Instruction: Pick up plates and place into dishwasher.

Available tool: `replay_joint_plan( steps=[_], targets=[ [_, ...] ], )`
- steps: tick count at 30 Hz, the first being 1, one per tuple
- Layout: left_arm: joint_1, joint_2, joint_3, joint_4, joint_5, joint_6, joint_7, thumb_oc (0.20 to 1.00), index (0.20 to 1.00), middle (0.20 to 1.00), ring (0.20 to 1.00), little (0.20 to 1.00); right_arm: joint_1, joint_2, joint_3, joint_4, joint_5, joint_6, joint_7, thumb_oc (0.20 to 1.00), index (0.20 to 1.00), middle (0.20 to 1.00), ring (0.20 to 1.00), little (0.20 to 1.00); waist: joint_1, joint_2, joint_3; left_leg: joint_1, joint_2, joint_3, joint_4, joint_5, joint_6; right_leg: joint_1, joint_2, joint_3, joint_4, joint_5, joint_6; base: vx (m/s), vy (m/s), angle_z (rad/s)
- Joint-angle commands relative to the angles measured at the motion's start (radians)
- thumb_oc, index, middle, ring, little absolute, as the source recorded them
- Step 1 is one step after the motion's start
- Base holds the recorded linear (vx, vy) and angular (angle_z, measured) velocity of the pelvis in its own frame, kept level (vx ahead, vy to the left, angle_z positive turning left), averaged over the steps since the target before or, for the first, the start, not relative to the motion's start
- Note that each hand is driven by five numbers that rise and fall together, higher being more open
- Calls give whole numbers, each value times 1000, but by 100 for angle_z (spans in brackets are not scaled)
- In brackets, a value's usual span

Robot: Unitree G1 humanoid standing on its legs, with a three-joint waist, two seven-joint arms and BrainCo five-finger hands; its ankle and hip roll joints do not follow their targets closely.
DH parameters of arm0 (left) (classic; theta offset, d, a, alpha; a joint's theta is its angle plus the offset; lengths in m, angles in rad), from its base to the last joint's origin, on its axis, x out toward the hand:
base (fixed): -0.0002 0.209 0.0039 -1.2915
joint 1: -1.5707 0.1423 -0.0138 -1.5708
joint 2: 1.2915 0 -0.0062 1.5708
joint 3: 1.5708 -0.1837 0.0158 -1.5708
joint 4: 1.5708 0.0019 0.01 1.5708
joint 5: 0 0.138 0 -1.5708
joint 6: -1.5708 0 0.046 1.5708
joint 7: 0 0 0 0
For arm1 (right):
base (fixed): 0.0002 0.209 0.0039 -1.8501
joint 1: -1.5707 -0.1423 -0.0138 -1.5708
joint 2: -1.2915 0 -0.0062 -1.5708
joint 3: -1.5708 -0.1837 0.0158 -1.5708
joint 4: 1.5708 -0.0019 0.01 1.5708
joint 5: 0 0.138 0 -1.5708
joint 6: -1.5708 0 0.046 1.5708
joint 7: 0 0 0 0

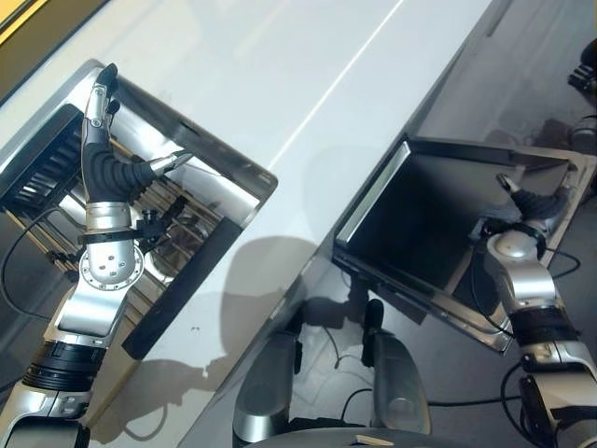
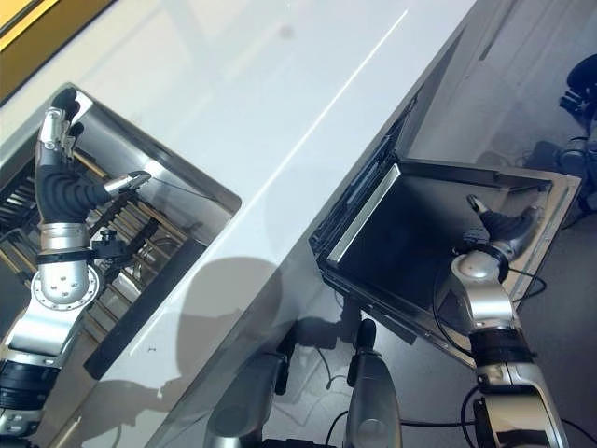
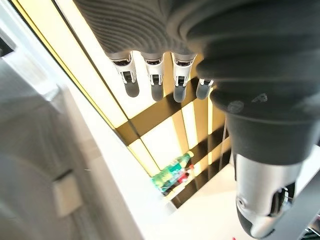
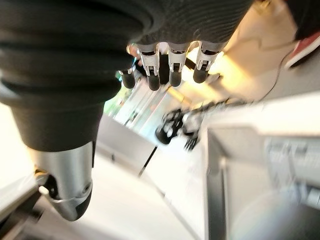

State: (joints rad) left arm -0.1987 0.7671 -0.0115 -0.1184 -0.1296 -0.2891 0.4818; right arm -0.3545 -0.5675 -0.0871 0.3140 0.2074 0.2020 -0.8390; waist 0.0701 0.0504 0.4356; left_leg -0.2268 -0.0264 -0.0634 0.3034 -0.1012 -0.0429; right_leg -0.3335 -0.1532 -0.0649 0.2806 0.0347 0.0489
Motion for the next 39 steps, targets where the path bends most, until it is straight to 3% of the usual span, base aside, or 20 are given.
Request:
replay_joint_plan(
  steps=[1, 8, 9, 12, 15, 18, 20, 21, 23, 29, 35, 39],
  targets=[
    [93, 3, 91, -66, 40, -42, -4, 1000, 1000, 1000, 1000, 1000, 108, -25, -36, -60, -44, -48, -53, 1000, 1000, 1000, 1000, 1000, -30, -29, -99, -78, -44, 38, 147, -128, 89, 101, -104, 102, -170, 102, 69, -60, 31, -21],
    [163, -39, 126, -64, 50, -93, -30, 1000, 1000, 1000, 1000, 1000, 235, 84, -76, -86, 25, -122, -93, 1000, 1000, 1000, 1000, 1000, -65, -15, -112, -71, -61, 65, 158, -144, 103, 82, -112, 144, -169, 113, 69, -45, 94, -27],
    [170, -46, 127, -65, 54, -100, -30, 1000, 1000, 1000, 1000, 1000, 246, 96, -77, -78, 41, -146, -88, 1000, 1000, 1000, 1000, 1000, -70, -11, -112, -71, -65, 70, 160, -145, 106, 77, -113, 149, -162, 113, 68, -36, 177, -34],
    [171, -64, 115, -61, 66, -114, -11, 1000, 1000, 1000, 1000, 1000, 263, 147, -70, -54, 207, -298, 3, 1000, 1000, 1000, 1000, 1000, -85, 8, -102, -78, -79, 84, 171, -148, 111, 48, -111, 161, -110, 106, 63, -65, 182, -34],
    [178, -85, 102, -43, 83, -120, 14, 1000, 1000, 1000, 1000, 1000, 282, 181, -55, 12, 208, -359, 26, 1000, 1000, 1000, 1000, 1000, -87, 28, -92, -86, -82, 112, 188, -148, 117, 20, -126, 126, -38, 89, 61, -45, 172, -35],
    [192, -104, 100, -52, 99, -110, 31, 1000, 1000, 1000, 1000, 1000, 308, 205, -47, 55, 317, -414, 36, 1000, 1000, 1000, 1000, 1000, -81, 68, -75, -99, -70, 121, 201, -146, 132, -35, -96, 111, 180, -14, 32, -70, 152, -21],
    [186, -118, 98, -45, 111, -113, 26, 1000, 1000, 1000, 1000, 1000, 327, 230, -52, 100, 405, -471, 60, 1000, 1000, 1000, 1000, 1000, -80, 77, -71, -129, -75, 121, 224, -137, 138, -66, -62, 98, 271, -109, 6, -58, 19, 0],
    [190, -130, 91, -47, 122, -119, 35, 1000, 1000, 1000, 1000, 1000, 337, 252, -54, 125, 459, -511, 77, 1000, 1000, 1000, 1000, 1000, -72, 65, -67, -155, -83, 129, 266, -151, 125, -47, -97, 58, 213, -94, 0, -50, -76, -11],
    [177, -125, 75, -47, 121, -129, 54, 1000, 1000, 1000, 1000, 1000, 328, 269, -49, 148, 536, -560, 102, 1000, 1000, 1000, 1000, 1000, -74, 78, -44, -182, -92, 116, 273, -141, 116, -71, -92, 63, 224, -77, -1, -116, -70, -26],
    [110, -143, 3, -40, 125, -86, 120, 1000, 1000, 1000, 1000, 1000, 237, 250, -41, 222, 675, -630, 145, 1000, 1000, 1000, 1000, 1000, -89, 147, -7, -189, -101, 125, 239, -114, 102, -153, -94, 64, 273, -101, -4, -42, 89, -6],
    [110, -183, -28, -47, 113, -92, 152, 1000, 1000, 1000, 1000, 1000, 145, 209, -101, 257, 863, -672, 205, 1000, 1000, 1000, 1000, 1000, -104, 228, 32, -265, -113, 155, 277, -114, 86, -256, -102, 96, 335, -143, -9, -44, 117, -18],
    [117, -189, -31, -73, 108, -99, 162, 1000, 1000, 1000, 1000, 1000, 64, 191, -85, 221, 847, -695, 229, 1000, 1000, 1000, 1000, 1000, -96, 261, 67, -324, -121, 166, 309, -113, 85, -320, -101, 110, 383, -160, -20, -65, 16, 4]
  ],
)
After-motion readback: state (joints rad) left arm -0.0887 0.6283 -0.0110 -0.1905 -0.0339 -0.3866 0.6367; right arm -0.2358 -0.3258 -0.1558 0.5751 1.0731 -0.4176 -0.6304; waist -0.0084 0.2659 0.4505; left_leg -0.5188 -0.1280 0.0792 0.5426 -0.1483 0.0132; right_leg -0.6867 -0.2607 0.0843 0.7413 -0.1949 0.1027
